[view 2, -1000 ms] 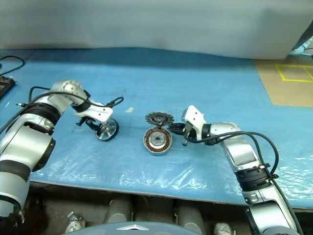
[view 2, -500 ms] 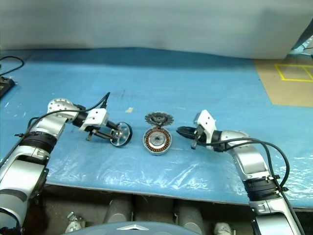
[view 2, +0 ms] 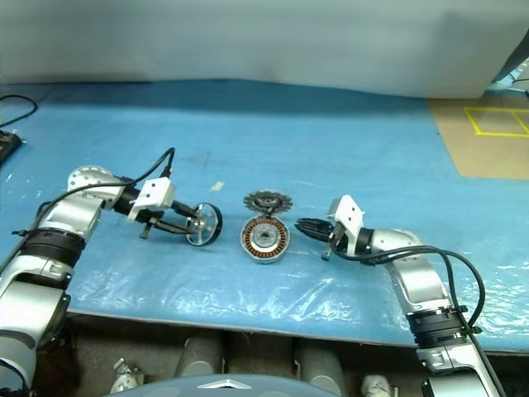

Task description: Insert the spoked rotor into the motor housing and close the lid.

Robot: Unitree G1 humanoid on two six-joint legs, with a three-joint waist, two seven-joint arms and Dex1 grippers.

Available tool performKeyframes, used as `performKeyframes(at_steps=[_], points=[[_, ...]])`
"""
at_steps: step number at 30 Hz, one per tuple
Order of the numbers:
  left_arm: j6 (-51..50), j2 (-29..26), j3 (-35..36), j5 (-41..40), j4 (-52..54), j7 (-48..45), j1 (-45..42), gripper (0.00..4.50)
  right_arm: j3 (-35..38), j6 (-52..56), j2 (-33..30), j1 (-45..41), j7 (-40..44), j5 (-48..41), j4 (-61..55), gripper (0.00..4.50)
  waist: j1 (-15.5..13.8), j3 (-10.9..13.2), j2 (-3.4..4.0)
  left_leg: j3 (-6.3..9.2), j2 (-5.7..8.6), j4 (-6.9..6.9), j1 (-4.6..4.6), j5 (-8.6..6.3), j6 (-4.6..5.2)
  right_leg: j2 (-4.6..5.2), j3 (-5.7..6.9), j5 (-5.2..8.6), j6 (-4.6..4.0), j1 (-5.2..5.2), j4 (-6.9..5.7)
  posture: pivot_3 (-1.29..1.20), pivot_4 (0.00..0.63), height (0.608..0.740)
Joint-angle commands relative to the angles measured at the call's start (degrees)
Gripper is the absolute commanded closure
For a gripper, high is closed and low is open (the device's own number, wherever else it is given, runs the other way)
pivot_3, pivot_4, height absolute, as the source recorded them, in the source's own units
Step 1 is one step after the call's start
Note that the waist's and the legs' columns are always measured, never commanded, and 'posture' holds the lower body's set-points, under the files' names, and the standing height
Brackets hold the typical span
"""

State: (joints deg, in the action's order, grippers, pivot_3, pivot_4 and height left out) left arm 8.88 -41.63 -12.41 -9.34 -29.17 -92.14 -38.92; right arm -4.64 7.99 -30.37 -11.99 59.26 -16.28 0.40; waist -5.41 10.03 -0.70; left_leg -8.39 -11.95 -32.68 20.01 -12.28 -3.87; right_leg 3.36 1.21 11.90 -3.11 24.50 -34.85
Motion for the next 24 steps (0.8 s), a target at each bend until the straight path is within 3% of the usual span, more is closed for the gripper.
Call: performKeyframes(at_steps=[1,9,15,24], points=[[-5.59,-1.81,-0.77,-6.21,7.99,-0.36,1.54,2.98,0.57,-4.27,0.35,0.78,2.50,-1.76,-0.55,4.28,0.00,0.00,0.00,0.00,0.00,0.00,0.00,0.00,0.00,0.00,0.00,0.00,0.00,0.00,0.00,0.00,0.150,0.740],[-7.15,1.40,-1.68,-4.64,11.26,0.66,3.34,2.98,-0.90,-4.89,0.29,-0.14,4.36,-1.08,-0.93,4.28,0.04,0.00,0.00,0.00,0.01,-0.02,0.00,0.00,0.02,0.01,0.00,0.00,0.00,0.00,0.00,0.00,0.150,0.740],[-9.81,6.87,-2.27,-3.32,8.04,2.46,-0.58,2.98,-1.53,-2.61,0.67,-0.42,2.47,-0.94,-3.79,4.28,0.02,0.00,0.00,0.00,0.02,-0.02,0.01,0.01,0.03,0.00,0.00,0.00,0.00,0.00,0.00,0.00,0.150,0.740],[-11.67,10.88,-3.39,-2.28,3.08,-0.10,-6.87,2.98,-1.24,-0.26,0.30,1.14,0.25,-1.45,-7.05,4.28,0.08,0.00,0.00,0.00,0.04,0.00,0.01,0.02,0.04,0.00,-0.02,0.00,0.00,0.00,0.01,0.00,0.150,0.740]])
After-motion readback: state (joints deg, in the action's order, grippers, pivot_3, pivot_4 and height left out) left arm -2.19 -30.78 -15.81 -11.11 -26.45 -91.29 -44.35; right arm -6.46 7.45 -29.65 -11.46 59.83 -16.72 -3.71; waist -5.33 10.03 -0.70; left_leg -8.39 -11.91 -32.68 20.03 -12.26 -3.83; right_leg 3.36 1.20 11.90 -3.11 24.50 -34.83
